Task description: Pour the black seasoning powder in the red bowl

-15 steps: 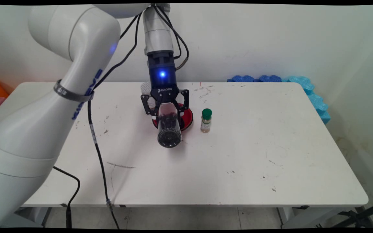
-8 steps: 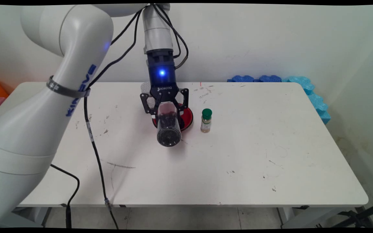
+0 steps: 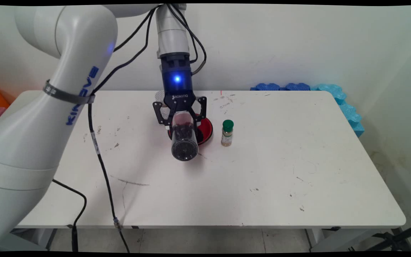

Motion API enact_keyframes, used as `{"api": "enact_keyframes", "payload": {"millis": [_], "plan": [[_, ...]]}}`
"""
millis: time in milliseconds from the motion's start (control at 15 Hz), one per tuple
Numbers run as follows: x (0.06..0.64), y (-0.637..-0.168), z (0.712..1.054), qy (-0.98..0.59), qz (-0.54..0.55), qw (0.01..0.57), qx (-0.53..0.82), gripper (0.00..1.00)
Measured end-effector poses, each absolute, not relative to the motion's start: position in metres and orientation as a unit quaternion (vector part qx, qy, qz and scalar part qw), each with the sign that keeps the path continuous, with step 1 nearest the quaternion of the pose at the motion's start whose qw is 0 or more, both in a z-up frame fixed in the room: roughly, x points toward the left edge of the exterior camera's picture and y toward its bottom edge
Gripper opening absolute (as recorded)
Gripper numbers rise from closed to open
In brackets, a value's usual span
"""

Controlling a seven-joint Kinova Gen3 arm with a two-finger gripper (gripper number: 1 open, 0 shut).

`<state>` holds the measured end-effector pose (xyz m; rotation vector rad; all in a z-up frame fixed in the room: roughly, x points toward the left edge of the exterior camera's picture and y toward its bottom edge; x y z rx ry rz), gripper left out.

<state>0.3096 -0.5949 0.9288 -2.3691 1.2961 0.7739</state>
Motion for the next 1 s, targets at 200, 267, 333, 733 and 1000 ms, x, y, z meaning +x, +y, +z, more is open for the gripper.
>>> {"api": "enact_keyframes", "payload": {"millis": [200, 267, 333, 733, 1000], "plan": [[0.3096, -0.5961, 0.9303, 0.453, 0.272, 0.167, -0.832, 0.00], [0.3096, -0.5966, 0.9307, 0.452, 0.273, 0.167, -0.832, 0.00], [0.3095, -0.5971, 0.9311, 0.452, 0.273, 0.168, -0.833, 0.00], [0.3082, -0.6000, 0.9317, 0.453, 0.276, 0.169, -0.831, 0.00], [0.3098, -0.5998, 0.9317, 0.452, 0.275, 0.171, -0.831, 0.00]]}}
